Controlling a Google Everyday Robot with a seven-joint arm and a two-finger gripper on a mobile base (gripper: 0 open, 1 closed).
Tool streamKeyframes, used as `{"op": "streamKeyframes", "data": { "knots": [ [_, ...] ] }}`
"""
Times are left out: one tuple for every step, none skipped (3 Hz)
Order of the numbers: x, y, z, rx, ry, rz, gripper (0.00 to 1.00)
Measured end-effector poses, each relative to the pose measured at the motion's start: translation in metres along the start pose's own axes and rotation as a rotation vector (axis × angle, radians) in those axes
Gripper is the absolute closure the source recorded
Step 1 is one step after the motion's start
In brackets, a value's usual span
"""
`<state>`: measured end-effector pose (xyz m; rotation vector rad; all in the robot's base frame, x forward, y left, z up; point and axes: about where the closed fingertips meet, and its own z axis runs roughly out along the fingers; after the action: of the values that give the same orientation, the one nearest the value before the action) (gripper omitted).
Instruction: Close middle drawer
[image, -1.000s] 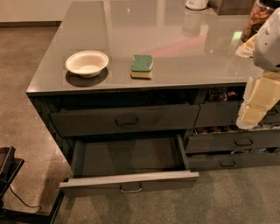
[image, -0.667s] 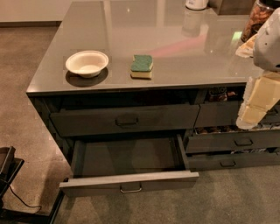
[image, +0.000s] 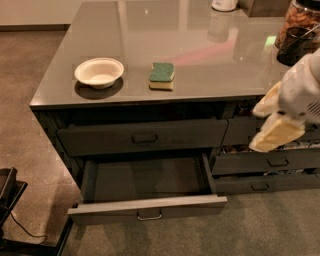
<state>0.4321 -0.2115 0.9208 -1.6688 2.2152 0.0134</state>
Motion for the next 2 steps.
{"op": "streamKeyframes", "data": {
  "knots": [
    [0.013, 0.024, 0.065, -0.037, -0.052, 0.034, 0.65],
    [0.023, 0.058, 0.147, -0.103, -0.088, 0.032, 0.88]
  ]
}}
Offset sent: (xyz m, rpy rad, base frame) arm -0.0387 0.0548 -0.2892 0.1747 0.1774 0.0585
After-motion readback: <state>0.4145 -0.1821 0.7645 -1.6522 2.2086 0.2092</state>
